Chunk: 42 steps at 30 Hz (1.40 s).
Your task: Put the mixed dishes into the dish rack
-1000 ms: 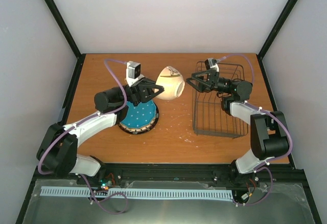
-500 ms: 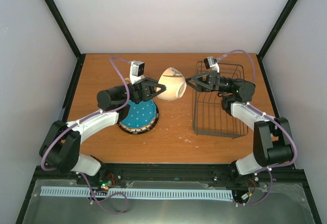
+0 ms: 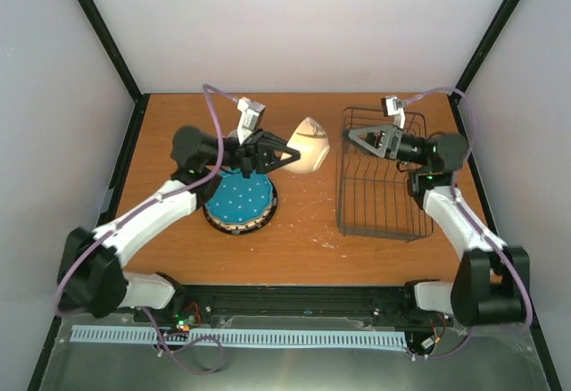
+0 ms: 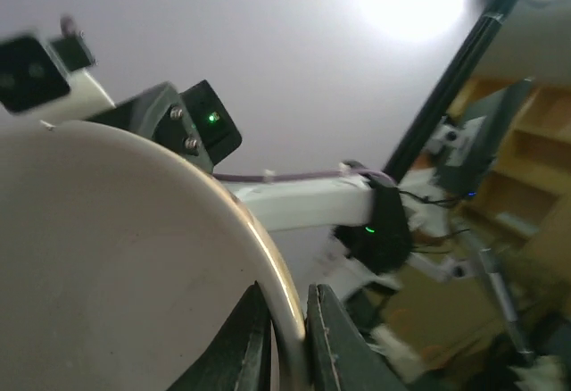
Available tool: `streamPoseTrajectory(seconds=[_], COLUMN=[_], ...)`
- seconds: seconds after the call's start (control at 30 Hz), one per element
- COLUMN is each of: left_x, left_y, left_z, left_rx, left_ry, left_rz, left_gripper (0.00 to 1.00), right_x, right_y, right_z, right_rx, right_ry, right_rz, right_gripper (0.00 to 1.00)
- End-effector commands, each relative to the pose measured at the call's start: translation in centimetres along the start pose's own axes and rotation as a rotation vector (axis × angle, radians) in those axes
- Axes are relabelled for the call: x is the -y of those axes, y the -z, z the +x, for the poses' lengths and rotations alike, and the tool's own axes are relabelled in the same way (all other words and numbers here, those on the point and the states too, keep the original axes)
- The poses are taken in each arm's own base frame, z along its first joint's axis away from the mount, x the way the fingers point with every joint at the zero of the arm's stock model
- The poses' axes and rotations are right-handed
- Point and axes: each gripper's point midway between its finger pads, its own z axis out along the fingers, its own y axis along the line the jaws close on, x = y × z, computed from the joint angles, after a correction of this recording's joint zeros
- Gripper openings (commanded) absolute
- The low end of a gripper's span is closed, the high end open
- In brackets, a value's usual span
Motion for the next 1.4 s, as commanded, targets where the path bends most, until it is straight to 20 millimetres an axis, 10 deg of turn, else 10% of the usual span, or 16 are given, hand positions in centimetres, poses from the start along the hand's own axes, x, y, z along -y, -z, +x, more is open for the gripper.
streamPoseTrajectory(seconds=[0.0,0.2,0.27,0.37,0.4,0.53,0.87,1.37], left_x=[1.6,-1.2,-3.0,-5.9,-6.9,-9.6,-11.2,-9.8], left_y=[-0.8,0.8,1.3,2.2,2.6,3.4,4.1,2.6], left_z=[-3.1,-1.2,0.4,3.3,4.1,7.3,10.8,13.6], left_rx=[-0.111,-0.282,-0.361,-0.497,-0.532,-0.674,-0.911,-0.982], left_ry=[-0.371,-0.421,-0.423,-0.436,-0.452,-0.499,-0.653,-0.705], left_rz=[-0.227,-0.454,-0.540,-0.683,-0.739,-0.887,-1.061,-0.974], left_gripper=[0.01,0.01,0.01,0.01,0.01,0.01,0.01,0.01], right_x=[5.8,6.9,6.2,5.7,5.6,6.0,10.9,11.7], right_y=[2.2,5.3,6.3,7.2,7.2,6.1,1.4,-3.9], right_z=[-1.5,-4.1,-5.4,-6.7,-7.0,-6.9,0.3,5.9], right_rx=[0.057,0.021,0.038,0.044,0.033,-0.068,-0.380,-0.600], right_ry=[0.054,0.085,0.086,0.039,0.027,-0.045,-0.273,-0.299], right_rz=[0.486,0.909,1.000,1.093,1.111,1.123,1.078,1.011], right_gripper=[1.00,0.99,0.77,0.16,0.14,0.47,0.52,0.52])
